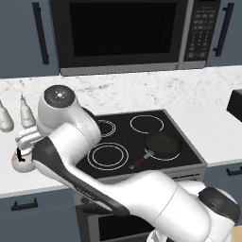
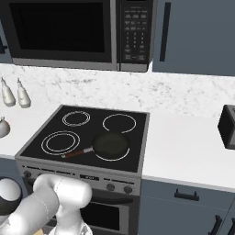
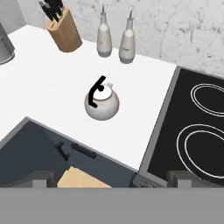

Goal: Pick the kettle from the counter and place it on a stove burner. Then turn the burner on.

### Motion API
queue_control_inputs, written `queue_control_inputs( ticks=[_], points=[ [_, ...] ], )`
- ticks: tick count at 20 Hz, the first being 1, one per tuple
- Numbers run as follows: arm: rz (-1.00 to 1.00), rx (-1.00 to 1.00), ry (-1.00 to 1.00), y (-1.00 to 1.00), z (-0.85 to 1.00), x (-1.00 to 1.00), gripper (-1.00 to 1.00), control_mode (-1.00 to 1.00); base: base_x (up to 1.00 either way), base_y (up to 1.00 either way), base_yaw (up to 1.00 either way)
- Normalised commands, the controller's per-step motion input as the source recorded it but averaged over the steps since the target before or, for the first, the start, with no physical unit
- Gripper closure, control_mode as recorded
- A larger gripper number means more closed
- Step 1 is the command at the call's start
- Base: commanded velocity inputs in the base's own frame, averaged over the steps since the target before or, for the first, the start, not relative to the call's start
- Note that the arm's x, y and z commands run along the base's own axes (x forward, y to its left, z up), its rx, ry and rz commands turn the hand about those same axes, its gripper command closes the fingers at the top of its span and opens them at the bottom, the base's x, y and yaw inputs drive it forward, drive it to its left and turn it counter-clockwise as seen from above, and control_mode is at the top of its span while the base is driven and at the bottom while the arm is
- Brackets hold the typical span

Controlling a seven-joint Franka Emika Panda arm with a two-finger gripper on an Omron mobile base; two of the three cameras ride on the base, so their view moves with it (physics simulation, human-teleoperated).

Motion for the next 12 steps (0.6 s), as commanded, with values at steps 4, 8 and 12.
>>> queue_control_inputs(
  ticks=[4, 8, 12],
  points=[
    [-0.01, -0.14, 0.01, 0.53, -0.58, 0.00, -1.00, -1.00, 0.00, 0.00, 0.00],
    [-0.10, 0.00, 0.00, 0.59, -0.28, 0.14, -1.00, -1.00, 0.00, 0.00, 0.00],
    [-0.15, 0.00, 0.01, 0.66, -0.32, 0.32, -1.00, -1.00, 0.00, 0.00, 0.00]
  ],
)
